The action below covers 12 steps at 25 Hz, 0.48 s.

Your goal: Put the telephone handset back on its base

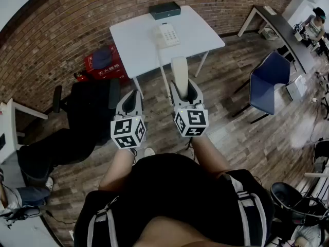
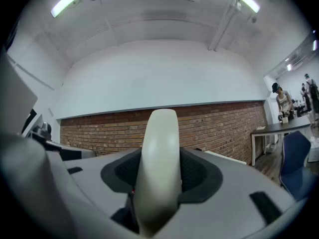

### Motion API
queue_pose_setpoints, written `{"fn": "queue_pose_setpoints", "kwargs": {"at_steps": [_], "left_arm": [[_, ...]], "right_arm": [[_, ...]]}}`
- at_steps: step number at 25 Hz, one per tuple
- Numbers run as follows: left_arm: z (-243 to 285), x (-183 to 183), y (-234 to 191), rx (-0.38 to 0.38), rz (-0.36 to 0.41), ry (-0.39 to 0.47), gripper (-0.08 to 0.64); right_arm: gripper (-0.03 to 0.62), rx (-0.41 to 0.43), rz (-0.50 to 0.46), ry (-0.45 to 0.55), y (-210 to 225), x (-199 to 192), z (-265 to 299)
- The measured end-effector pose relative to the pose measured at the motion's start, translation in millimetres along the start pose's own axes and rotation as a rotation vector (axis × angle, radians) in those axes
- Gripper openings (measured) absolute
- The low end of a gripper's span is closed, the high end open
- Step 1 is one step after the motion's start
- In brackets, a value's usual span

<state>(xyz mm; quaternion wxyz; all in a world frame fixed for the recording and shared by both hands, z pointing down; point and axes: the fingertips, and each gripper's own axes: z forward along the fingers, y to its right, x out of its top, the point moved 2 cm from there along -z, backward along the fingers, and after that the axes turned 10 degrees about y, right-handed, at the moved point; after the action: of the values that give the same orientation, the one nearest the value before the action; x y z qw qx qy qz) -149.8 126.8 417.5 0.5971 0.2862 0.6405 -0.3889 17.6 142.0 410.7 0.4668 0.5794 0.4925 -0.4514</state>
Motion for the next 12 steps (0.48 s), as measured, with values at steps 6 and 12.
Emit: {"fn": "queue_pose_setpoints", "kwargs": {"at_steps": [6,12], "left_arm": [[-1.2,8.5,0.7,-0.012,0.014,0.018,0.010],[-0.5,10.2,-1.3,-0.021,0.029,0.023,0.009]], "right_arm": [[0.199,0.003,-0.013,0.011,-3.8,4.7,0.1],[0.201,0.021,0.040,0.011,-7.9,4.5,1.3]]}}
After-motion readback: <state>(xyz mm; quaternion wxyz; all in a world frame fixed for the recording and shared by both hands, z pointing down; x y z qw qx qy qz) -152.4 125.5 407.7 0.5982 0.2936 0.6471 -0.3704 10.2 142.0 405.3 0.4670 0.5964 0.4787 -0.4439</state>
